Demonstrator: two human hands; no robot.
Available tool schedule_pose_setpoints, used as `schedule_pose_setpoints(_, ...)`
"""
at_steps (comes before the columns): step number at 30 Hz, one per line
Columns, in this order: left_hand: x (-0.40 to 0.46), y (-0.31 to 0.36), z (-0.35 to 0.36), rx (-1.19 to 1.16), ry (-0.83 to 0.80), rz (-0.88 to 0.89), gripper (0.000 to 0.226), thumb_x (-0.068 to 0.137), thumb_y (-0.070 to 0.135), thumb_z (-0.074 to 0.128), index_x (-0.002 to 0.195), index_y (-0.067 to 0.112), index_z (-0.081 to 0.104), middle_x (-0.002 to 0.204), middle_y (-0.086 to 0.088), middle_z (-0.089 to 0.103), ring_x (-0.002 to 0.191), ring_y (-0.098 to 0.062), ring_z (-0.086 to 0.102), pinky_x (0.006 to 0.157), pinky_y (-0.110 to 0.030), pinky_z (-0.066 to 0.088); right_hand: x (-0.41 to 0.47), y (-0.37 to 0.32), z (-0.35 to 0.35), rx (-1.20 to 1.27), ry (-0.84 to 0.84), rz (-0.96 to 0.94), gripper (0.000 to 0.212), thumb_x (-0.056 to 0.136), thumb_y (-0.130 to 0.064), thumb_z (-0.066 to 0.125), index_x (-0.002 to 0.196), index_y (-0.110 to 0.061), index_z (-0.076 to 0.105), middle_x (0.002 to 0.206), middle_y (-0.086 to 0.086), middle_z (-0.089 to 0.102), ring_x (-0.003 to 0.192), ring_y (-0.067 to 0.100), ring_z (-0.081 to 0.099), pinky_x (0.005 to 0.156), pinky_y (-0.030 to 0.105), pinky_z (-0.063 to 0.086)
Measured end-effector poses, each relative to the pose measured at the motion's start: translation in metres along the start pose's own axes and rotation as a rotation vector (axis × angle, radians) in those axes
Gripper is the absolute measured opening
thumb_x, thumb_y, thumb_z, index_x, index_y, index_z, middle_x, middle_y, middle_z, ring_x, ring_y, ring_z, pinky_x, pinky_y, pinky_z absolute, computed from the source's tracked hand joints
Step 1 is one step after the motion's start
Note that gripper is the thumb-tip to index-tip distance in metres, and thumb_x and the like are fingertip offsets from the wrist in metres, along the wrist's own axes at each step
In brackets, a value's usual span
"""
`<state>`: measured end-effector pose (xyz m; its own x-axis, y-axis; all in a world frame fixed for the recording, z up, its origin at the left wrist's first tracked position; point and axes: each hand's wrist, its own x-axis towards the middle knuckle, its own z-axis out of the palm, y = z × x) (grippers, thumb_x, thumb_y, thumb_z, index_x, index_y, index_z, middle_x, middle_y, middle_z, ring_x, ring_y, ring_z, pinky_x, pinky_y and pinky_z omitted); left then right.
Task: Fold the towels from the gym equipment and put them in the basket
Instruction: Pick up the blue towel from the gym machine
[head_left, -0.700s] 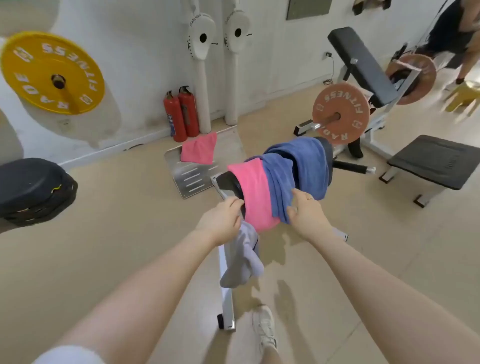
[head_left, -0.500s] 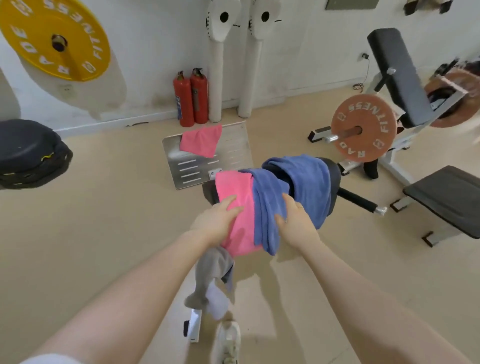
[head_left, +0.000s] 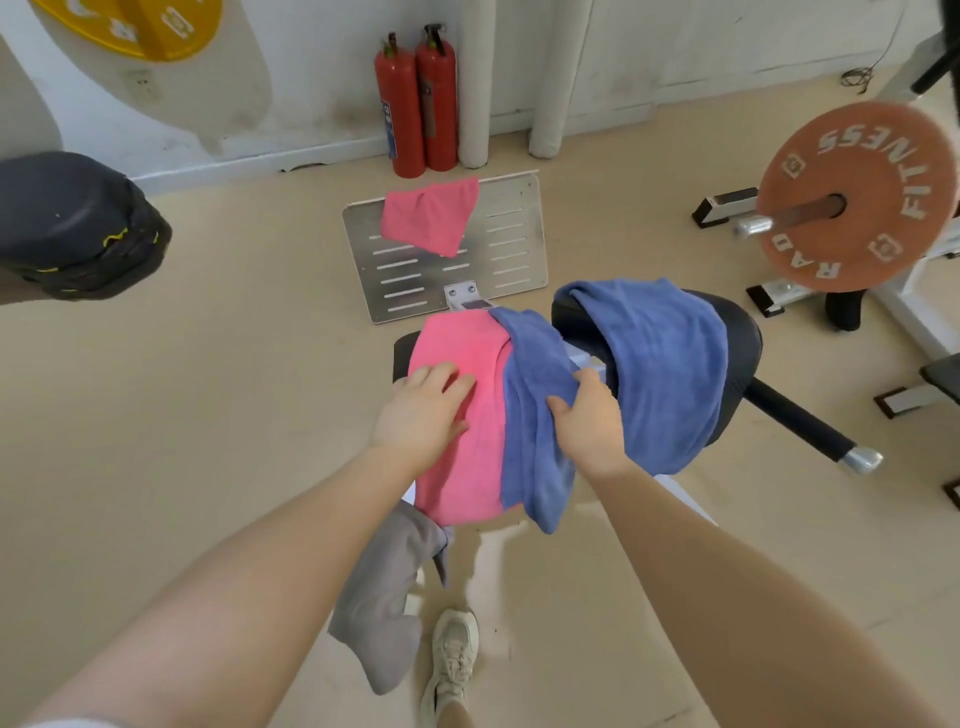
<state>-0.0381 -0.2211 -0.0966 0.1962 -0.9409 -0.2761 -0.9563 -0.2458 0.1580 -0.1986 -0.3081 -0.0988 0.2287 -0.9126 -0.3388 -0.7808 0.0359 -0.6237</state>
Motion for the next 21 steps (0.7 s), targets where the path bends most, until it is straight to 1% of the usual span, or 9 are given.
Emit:
schedule_pose_setpoints(2, -0.002, 0.001, 0.002, -0.019, 0.008, -0.003, 0.057, 0.093, 0.030, 0.049, 0.145, 0.018, 0.028, 0.148, -0.005, 0.030, 0.132, -0.025, 0.032, 0.103, -0.034, 0.029, 0.000, -0.007, -0.011, 0.131, 0.064, -0.005, 0.013, 0.088, -0.021, 0.046, 0.090, -0.009, 0.051, 0.087, 0.008, 0.058, 0.078, 0.027, 0.055, 0.062, 0.033, 0.042)
schedule_pose_setpoints(5, -0.006, 0.002, -0.003, -0.077, -0.013, -0.022, 0.054, 0.095, 0.025, 0.042, 0.146, 0.019, 0.025, 0.150, -0.003, 0.029, 0.133, -0.025, 0.032, 0.107, -0.032, 0.030, -0.008, -0.032, -0.034, 0.268, 0.155, -0.164, 0.010, 0.091, -0.018, 0.048, 0.096, -0.012, 0.054, 0.102, 0.008, 0.055, 0.093, 0.023, 0.050, 0.080, 0.033, 0.043)
schedule_pose_setpoints(7, -0.009, -0.001, -0.013, -0.178, -0.102, -0.004, 0.057, 0.094, 0.021, 0.042, 0.147, 0.018, 0.021, 0.150, -0.004, 0.031, 0.133, -0.027, 0.033, 0.107, -0.033, 0.033, -0.020, -0.057, -0.049, 0.356, 0.147, -0.300, 0.007, 0.092, -0.011, 0.048, 0.094, -0.018, 0.050, 0.109, 0.009, 0.051, 0.099, 0.020, 0.048, 0.083, 0.020, 0.039)
schedule_pose_setpoints(8, -0.012, -0.003, -0.019, -0.210, -0.172, 0.030, 0.059, 0.093, 0.020, 0.043, 0.148, 0.019, 0.019, 0.149, -0.005, 0.033, 0.133, -0.027, 0.035, 0.106, -0.033, 0.034, -0.026, -0.071, -0.056, 0.393, 0.137, -0.337, 0.013, 0.092, -0.010, 0.048, 0.092, -0.023, 0.046, 0.110, 0.008, 0.051, 0.099, 0.018, 0.048, 0.081, 0.015, 0.037)
schedule_pose_setpoints(12, -0.028, -0.016, -0.042, -0.115, -0.375, 0.125, 0.064, 0.095, 0.020, 0.043, 0.149, 0.026, 0.010, 0.155, 0.000, 0.022, 0.137, -0.024, 0.031, 0.110, -0.031, 0.029, -0.034, -0.117, -0.080, 0.461, 0.194, -0.393, 0.012, 0.093, -0.010, 0.047, 0.101, -0.020, 0.045, 0.097, -0.003, 0.054, 0.095, 0.014, 0.051, 0.082, 0.021, 0.039)
schedule_pose_setpoints(14, -0.029, -0.018, -0.050, -0.235, -0.305, 0.071, 0.065, 0.094, 0.023, 0.046, 0.149, 0.021, 0.010, 0.154, -0.003, 0.023, 0.136, -0.025, 0.033, 0.111, -0.035, 0.031, -0.031, -0.126, -0.086, 0.454, 0.179, -0.340, 0.011, 0.094, -0.010, 0.047, 0.104, -0.012, 0.049, 0.092, -0.004, 0.056, 0.093, 0.017, 0.053, 0.086, 0.030, 0.044)
schedule_pose_setpoints(17, -0.030, -0.005, -0.063, -0.782, -0.045, 0.039, 0.064, 0.092, 0.025, 0.053, 0.146, 0.016, 0.021, 0.144, -0.005, 0.038, 0.129, -0.020, 0.042, 0.108, -0.033, 0.035, -0.031, -0.121, -0.076, 0.378, 0.115, -0.197, 0.021, 0.094, -0.015, 0.048, 0.111, -0.004, 0.052, 0.099, 0.005, 0.058, 0.098, 0.024, 0.055, 0.092, 0.040, 0.045)
schedule_pose_setpoints(19, -0.032, 0.011, -0.071, -1.064, 0.068, 0.041, 0.053, 0.090, 0.023, 0.057, 0.138, 0.015, 0.035, 0.125, 0.003, 0.050, 0.112, -0.010, 0.050, 0.094, -0.021, 0.039, -0.032, -0.112, -0.064, 0.391, 0.053, -0.138, 0.015, 0.095, -0.017, 0.046, 0.103, -0.006, 0.054, 0.093, 0.005, 0.058, 0.090, 0.020, 0.055, 0.081, 0.033, 0.046)
schedule_pose_setpoints(21, -0.029, 0.023, -0.072, -1.001, 0.131, 0.022, 0.042, 0.089, 0.024, 0.059, 0.127, 0.012, 0.045, 0.114, 0.004, 0.055, 0.098, -0.009, 0.050, 0.081, -0.020, 0.037, -0.031, -0.107, -0.056, 0.438, -0.003, -0.101, 0.015, 0.097, -0.016, 0.042, 0.094, -0.007, 0.053, 0.082, 0.004, 0.056, 0.077, 0.016, 0.053, 0.068, 0.024, 0.043)
